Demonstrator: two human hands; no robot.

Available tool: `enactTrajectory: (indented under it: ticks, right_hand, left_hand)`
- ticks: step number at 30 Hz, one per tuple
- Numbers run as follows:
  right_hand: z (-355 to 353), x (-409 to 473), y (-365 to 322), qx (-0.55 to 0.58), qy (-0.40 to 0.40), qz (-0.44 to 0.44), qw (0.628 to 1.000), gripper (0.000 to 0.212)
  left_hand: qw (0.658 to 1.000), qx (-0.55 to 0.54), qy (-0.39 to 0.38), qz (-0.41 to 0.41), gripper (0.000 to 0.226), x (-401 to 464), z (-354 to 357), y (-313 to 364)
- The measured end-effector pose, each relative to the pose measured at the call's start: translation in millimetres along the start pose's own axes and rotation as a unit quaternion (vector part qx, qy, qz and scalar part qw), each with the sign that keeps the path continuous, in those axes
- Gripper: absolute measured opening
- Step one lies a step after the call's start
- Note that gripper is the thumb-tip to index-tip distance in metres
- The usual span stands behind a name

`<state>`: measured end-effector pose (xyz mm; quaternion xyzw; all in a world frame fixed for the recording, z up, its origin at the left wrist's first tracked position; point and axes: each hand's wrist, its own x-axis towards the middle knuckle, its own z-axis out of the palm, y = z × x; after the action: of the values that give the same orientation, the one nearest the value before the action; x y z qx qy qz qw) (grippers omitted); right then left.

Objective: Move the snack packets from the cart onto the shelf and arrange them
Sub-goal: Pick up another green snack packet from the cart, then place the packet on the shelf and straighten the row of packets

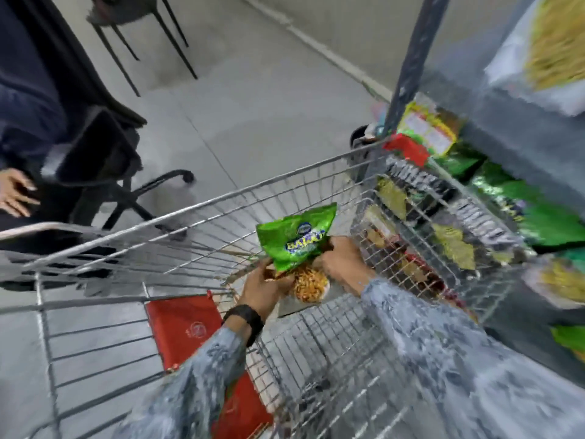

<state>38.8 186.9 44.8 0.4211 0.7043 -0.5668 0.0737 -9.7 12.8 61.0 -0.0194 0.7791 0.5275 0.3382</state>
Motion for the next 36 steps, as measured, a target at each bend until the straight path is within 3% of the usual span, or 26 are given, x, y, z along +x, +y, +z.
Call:
enactTrajectory:
  ticks: [3, 6, 12, 15, 20, 23, 25, 28, 33, 36]
  right_hand:
    - [-75.8, -68.1, -34.6, 0.081, 0.057, -0.085, 0.991, 0.026]
    - [-159.6, -159.0, -48.4, 0.191, 0.113, -0.175, 0.959, 0.025]
    - [-307.1, -332.1, 3.6, 0.285, 0.291, -0.225, 0.885, 0.021]
    - [-369.7, -416.4, 70.8, 0.286, 0.377, -0.208, 0.856, 0.021]
    - [-436.7, -540.8, 187.0, 0.278, 0.470, -0.166, 0.821, 0.045]
    - [-472.6, -588.7, 248.1, 0.262, 0.533, -0.130, 0.794, 0.034]
    - [-497.2, -608.3, 280.7, 0.273, 0.563, -0.114, 0.771, 0.022]
    - [-535.6, -616.6, 326.4, 0.270, 0.617, -0.093, 0.733, 0.031]
    - [-559.5, -593.4, 388.1, 0.272, 0.641, -0.037, 0.717, 0.026]
    - [-561.3, -601.8, 433.8, 0.288, 0.667, -0.074, 0.684, 0.033]
  left_hand:
    - [0.995, -0.040, -0.050, 0.078, 0.043, -60.4, 22.6, 75.7]
    - [0.977, -0.011, -0.100, 0.188, 0.043, -132.1, 60.6, 142.2]
    - [0.920, 0.044, -0.245, 0.304, 0.039, -280.9, 187.6, 209.1]
    - [0.884, 0.072, -0.340, 0.313, 0.037, -354.4, 272.8, 204.4]
    - [0.821, 0.120, -0.442, 0.341, 0.044, -462.3, 396.0, 160.6]
    - [0.784, 0.158, -0.469, 0.374, 0.053, -514.2, 462.5, 133.3]
    - [0.760, 0.174, -0.475, 0.408, 0.045, -537.2, 509.6, 121.3]
    - [0.752, 0.187, -0.483, 0.407, 0.038, -560.3, 573.7, 112.1]
    - [0.757, 0.194, -0.486, 0.392, 0.061, -566.2, 628.4, 73.2]
    - [0.738, 0.205, -0.484, 0.423, 0.077, -582.5, 650.3, 58.4]
